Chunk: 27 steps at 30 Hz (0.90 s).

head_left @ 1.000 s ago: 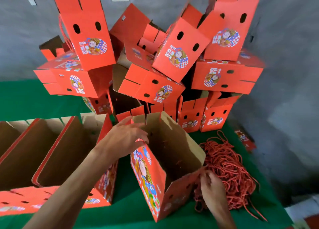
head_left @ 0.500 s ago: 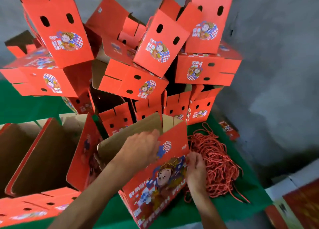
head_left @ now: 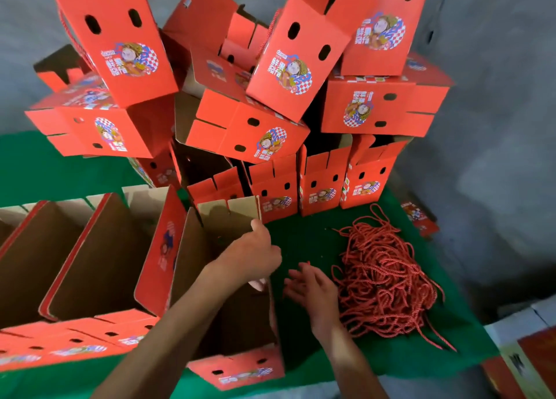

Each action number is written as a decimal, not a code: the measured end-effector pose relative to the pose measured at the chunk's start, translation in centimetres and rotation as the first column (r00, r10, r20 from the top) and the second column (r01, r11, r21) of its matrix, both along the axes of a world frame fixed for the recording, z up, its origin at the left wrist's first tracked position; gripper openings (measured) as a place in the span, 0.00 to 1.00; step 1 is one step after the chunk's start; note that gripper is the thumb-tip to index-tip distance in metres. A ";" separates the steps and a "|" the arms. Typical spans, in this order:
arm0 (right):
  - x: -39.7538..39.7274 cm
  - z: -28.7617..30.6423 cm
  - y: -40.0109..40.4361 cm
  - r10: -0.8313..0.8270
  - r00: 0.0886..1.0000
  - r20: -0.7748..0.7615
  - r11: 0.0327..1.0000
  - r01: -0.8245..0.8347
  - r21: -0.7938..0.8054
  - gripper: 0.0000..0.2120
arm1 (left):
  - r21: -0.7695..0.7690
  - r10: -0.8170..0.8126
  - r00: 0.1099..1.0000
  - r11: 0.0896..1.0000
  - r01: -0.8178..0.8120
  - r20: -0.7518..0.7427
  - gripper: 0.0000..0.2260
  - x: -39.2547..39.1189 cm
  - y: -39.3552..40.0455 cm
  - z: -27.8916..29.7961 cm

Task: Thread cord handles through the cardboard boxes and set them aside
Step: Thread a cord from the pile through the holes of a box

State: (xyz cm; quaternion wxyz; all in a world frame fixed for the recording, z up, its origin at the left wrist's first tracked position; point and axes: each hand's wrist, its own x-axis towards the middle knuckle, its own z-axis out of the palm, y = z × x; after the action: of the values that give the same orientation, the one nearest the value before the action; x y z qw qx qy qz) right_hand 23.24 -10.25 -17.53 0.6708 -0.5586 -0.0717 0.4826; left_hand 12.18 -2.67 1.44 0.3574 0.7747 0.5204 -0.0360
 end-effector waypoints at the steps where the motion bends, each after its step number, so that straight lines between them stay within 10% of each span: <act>1: 0.3 -1.0 -0.1 -0.050 0.998 -0.032 0.997 0.048 -0.057 0.10 | -0.063 0.038 0.998 0.997 -0.035 0.042 0.25 0.0 0.5 -0.1; 7: 2.6 -5.8 -2.6 0.132 0.910 0.393 0.931 0.023 -0.366 0.14 | -0.100 0.054 0.998 0.994 -0.051 0.028 0.14 -1.3 2.5 -0.4; 13: 2.8 -6.3 -2.8 0.490 0.514 0.704 0.862 -0.162 -0.481 0.17 | -0.069 -0.049 0.986 0.997 0.038 -0.159 0.28 -2.6 2.5 -1.2; 18: 2.9 -6.2 -1.5 0.768 0.127 0.628 0.640 -0.194 -0.743 0.17 | -0.132 0.167 0.979 0.980 -0.152 0.114 0.09 -3.7 2.9 -2.9; 27: 2.1 -4.8 -0.3 0.742 -0.159 0.651 0.651 -0.063 -0.757 0.13 | -0.448 0.525 0.845 0.782 -0.434 0.098 0.03 -5.9 4.0 -3.5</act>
State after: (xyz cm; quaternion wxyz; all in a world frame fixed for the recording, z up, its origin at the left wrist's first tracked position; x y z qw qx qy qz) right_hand 25.30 -10.60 -22.31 0.0519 -0.8068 -0.5689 0.1509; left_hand 6.29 1.35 -2.04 0.5633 0.5223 0.6394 0.0332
